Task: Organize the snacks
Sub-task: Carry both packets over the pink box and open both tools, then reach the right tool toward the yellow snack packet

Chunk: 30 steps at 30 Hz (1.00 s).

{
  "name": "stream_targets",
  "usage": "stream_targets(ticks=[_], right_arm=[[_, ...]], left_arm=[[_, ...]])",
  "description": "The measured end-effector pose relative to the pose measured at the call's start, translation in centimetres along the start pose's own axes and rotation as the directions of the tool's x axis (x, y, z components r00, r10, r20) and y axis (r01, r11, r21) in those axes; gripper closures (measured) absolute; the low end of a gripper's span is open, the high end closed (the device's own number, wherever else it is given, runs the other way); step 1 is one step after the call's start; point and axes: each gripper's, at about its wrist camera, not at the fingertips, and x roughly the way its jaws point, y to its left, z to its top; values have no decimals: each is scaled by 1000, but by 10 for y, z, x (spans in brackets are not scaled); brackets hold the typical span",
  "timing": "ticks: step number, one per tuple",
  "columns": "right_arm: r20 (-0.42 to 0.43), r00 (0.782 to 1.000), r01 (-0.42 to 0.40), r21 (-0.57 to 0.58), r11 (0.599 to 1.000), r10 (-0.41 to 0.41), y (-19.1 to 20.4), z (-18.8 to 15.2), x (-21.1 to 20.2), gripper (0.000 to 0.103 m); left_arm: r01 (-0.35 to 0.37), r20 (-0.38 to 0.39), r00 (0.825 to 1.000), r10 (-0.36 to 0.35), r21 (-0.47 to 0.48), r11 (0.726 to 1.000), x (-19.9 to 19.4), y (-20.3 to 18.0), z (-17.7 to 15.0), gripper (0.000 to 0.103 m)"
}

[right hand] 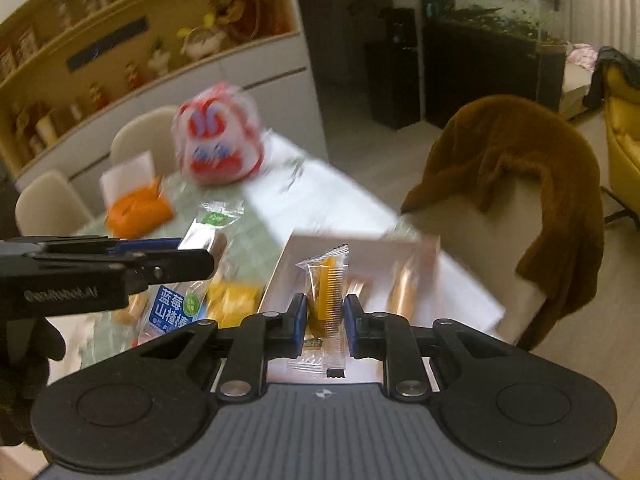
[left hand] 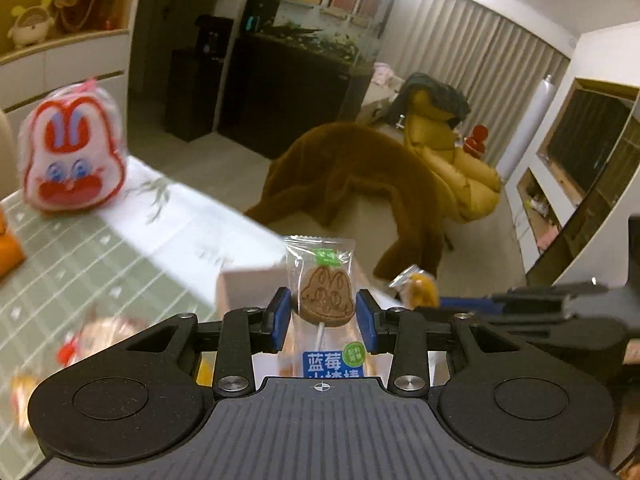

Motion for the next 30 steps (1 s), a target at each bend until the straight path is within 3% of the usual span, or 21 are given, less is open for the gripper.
stream_targets(ticks=[3, 7, 11, 12, 15, 18, 19, 22, 26, 30], right_arm=[[-17, 1000, -4, 68, 998, 5, -23, 23, 26, 83], [-58, 998, -32, 142, 989, 41, -44, 21, 61, 80], [-90, 996, 35, 144, 989, -23, -48, 2, 79, 61], [-102, 994, 51, 128, 990, -38, -45, -2, 82, 54], [-140, 987, 92, 68, 993, -82, -35, -9, 95, 53], [-149, 988, 52, 46, 998, -45, -13, -8, 103, 53], [-157, 987, 28, 44, 999, -21, -4, -5, 108, 53], [-193, 980, -41, 31, 999, 46, 34, 0, 129, 49], [-250, 965, -75, 1, 997, 73, 93, 1, 164, 43], [-301, 951, -76, -19, 997, 67, 133, 1, 208, 42]], left_arm=[[25, -44, 999, -27, -33, 999, 35, 5, 17, 62], [63, -107, 991, -77, -135, 989, 87, 26, 6, 65], [54, -153, 985, -84, -191, 980, 111, 55, -15, 65], [38, -149, 986, -69, -202, 979, 110, 65, -18, 65], [-69, -153, 988, 32, -243, 968, 95, 99, -29, 65], [-249, -164, 964, 209, -283, 926, 67, 129, -54, 65], [-272, -160, 959, 233, -300, 914, 59, 135, -64, 65], [-292, -134, 956, 260, -376, 879, 30, 155, -100, 65], [-317, -129, 948, 291, -440, 840, -2, 174, -144, 65], [-333, -159, 943, 292, -436, 836, -20, 185, -173, 65]])
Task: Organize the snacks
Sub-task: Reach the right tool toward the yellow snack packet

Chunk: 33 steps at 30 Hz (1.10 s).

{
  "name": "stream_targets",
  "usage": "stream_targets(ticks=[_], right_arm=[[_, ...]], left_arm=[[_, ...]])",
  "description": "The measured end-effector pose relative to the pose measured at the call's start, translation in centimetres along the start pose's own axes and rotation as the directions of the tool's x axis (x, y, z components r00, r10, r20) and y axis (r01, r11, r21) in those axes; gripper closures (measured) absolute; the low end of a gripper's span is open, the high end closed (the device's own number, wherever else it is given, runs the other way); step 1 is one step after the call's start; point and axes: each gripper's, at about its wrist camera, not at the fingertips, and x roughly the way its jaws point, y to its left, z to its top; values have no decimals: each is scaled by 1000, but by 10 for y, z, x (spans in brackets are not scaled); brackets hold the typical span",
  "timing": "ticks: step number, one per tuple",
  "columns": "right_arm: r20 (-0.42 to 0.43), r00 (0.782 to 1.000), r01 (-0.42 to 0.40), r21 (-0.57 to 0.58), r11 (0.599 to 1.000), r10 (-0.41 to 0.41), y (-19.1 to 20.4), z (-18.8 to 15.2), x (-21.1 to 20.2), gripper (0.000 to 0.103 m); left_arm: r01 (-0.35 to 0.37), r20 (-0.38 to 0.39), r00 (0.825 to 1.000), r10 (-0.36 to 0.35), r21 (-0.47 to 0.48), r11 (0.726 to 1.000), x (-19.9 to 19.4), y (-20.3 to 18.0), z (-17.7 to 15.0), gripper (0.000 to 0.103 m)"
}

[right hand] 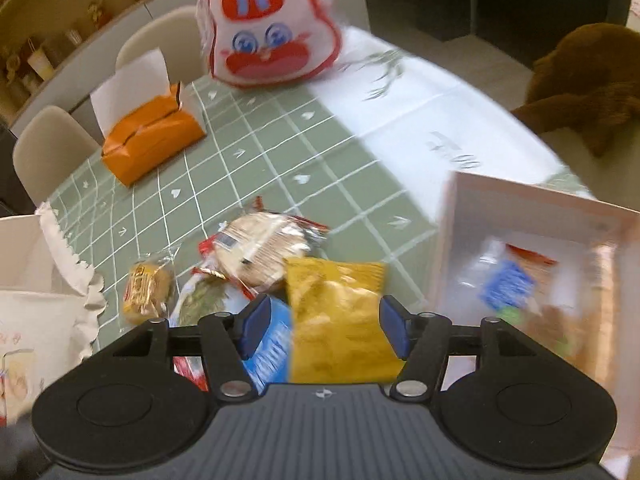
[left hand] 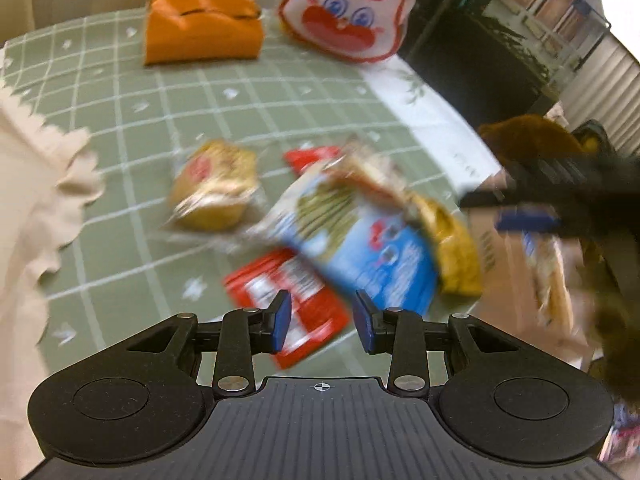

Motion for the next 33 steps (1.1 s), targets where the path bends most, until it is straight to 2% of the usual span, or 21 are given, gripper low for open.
stream_targets(ticks=[4, 7, 9, 11, 15, 18, 24, 26, 30, 33], right_arm=[[-41, 994, 102, 8, 995, -101, 17, 19, 47, 42], [-48, 983, 180, 24, 983, -178, 22, 20, 65, 42], [-48, 985, 165, 43, 985, -163, 27, 12, 59, 42], [-74, 988, 138, -5, 990, -138, 36, -1, 53, 47], [-84, 984, 154, -52, 987, -158, 44, -28, 43, 48], [-96, 986, 134, -33, 990, -136, 45, -48, 32, 48], [-91, 993, 79, -9, 997, -79, 45, -98, 5, 48], [-81, 993, 90, -5, 996, -90, 40, -111, -1, 48], [-75, 992, 110, 52, 993, -106, 15, -137, -16, 47], [-60, 988, 147, 68, 987, -143, 0, -155, -28, 47]], left_arm=[[-19, 12, 1000, 19, 23, 1000, -9, 20, -12, 65], [-16, 32, 999, 16, -22, 1000, -14, 39, -13, 65], [5, 48, 999, -1, -68, 998, -15, 54, -9, 65], [0, 55, 998, 5, -88, 996, -8, 60, -3, 65], [8, 39, 999, -4, -91, 996, 6, 64, 0, 65], [14, 47, 999, -12, -46, 999, 10, 57, 0, 65], [50, 10, 999, -51, 44, 998, 19, 38, -2, 65], [51, 2, 999, -52, 106, 993, 22, 27, -6, 65], [53, -10, 999, -52, 265, 963, 27, 4, -15, 64], [24, -7, 1000, -23, 221, 975, 30, 3, -6, 66]])
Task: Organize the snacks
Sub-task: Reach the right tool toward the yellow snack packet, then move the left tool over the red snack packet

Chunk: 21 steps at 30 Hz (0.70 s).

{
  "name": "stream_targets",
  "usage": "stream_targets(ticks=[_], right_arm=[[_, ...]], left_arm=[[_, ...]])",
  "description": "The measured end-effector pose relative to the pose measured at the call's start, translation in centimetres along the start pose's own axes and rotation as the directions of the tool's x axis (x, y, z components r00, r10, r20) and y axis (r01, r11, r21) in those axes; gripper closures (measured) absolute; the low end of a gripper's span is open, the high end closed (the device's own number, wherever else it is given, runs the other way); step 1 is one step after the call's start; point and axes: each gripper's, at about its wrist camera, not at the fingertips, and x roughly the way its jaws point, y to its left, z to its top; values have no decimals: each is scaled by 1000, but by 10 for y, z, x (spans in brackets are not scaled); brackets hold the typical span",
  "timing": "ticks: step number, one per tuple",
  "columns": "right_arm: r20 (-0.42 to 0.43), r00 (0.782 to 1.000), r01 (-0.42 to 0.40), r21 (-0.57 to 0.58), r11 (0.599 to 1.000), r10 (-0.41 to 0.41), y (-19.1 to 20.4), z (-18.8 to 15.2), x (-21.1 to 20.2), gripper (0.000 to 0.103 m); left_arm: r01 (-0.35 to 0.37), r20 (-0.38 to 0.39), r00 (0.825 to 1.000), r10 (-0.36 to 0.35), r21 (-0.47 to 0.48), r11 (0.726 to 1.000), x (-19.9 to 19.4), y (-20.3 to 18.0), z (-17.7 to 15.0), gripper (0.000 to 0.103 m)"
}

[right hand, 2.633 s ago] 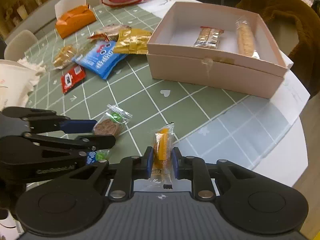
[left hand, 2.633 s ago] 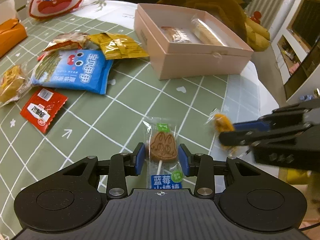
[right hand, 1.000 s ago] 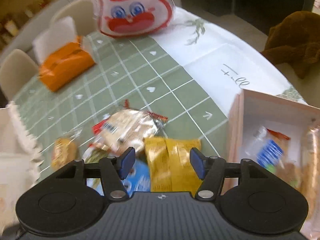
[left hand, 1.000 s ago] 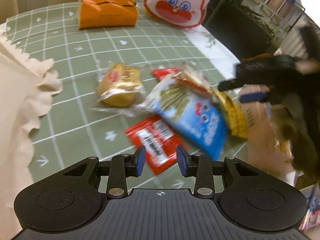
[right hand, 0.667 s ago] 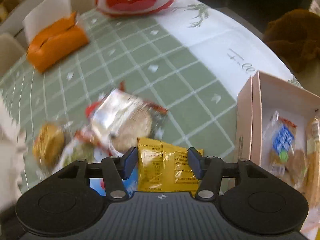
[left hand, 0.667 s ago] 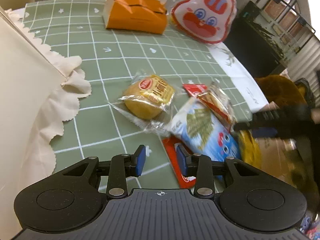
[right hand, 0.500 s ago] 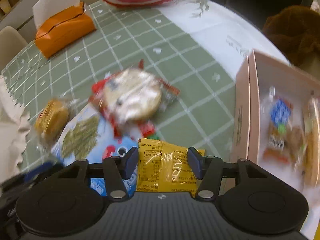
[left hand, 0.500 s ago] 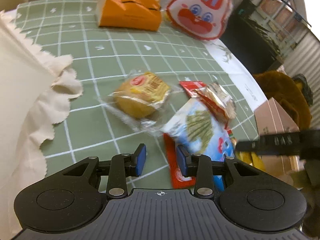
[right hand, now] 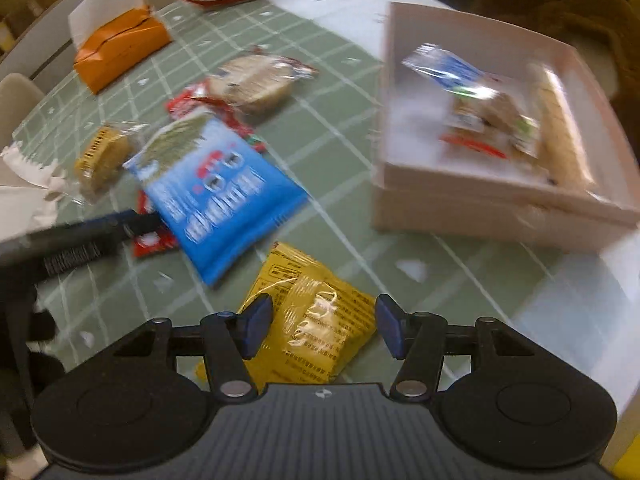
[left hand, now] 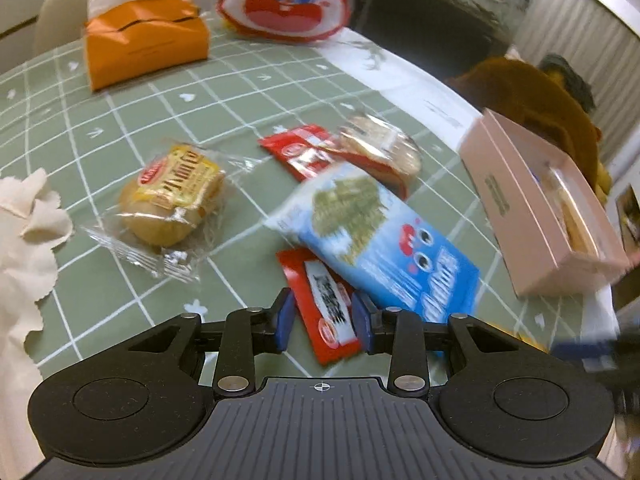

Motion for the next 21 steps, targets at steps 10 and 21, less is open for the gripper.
stream_targets(ticks=[10, 21], right_arm=[[40, 999, -3, 116, 993, -1, -44, -46, -19, 42], [64, 998, 3, 135, 991, -12, -63, -62, -28, 34]], left_arm=[[57, -91, 995, -45, 129, 990, 9, -25, 12, 67], [139, -55, 990, -133, 117, 983, -34, -41, -18, 66]])
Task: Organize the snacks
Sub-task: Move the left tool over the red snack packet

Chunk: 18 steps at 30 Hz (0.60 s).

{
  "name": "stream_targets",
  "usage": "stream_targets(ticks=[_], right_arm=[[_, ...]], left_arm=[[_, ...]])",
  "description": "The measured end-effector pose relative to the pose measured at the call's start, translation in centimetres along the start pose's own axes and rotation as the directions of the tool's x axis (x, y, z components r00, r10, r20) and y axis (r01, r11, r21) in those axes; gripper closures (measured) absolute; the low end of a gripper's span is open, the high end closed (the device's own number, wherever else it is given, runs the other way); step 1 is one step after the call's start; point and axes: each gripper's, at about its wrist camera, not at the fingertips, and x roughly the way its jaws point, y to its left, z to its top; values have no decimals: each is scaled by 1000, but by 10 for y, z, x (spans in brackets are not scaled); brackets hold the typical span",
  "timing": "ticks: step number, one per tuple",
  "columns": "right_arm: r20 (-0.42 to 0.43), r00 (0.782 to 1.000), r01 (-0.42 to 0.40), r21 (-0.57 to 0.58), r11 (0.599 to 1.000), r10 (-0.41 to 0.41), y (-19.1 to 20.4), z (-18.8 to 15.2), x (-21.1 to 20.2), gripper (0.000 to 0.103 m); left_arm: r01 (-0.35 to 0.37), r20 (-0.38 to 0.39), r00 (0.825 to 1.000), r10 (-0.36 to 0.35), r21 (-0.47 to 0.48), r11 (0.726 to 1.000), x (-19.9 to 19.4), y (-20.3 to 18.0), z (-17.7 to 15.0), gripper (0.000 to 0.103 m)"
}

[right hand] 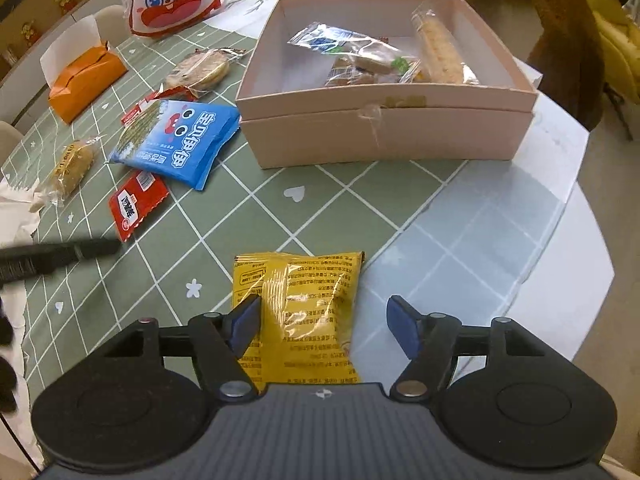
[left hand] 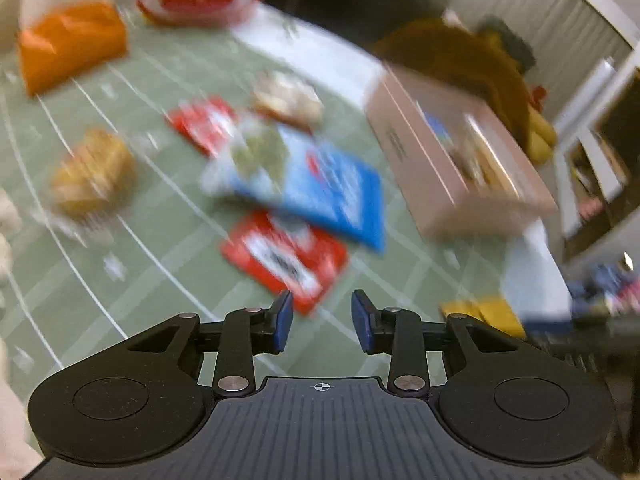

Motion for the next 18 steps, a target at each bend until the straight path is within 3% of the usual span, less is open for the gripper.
stream_targets(ticks=[4, 8, 13, 16, 18], right_arm=[[30, 1000, 0, -15, 1000, 1, -6, -6, -15, 34], [74, 997, 7, 3, 1000, -8, -19, -9, -33, 34], [83, 997, -3, 43, 999, 0, -38, -11, -42, 34], [56, 998, 0, 53, 999, -3, -40, -13, -33, 34], [39, 999, -8, 54, 999, 6, -39, -15, -27, 34]], left_arm=[[-59, 46, 997, 63, -85, 995, 17, 16, 33, 66], [-82, -26, 996, 80, -86, 993, 52, 18, 44, 67], [-17, -57, 998, 21, 71, 997, 51, -18, 20, 68], [-47, -51, 997, 59, 213, 976, 46, -43, 0, 68], [-24, -65, 997, 40, 240, 971, 39, -52, -10, 67]])
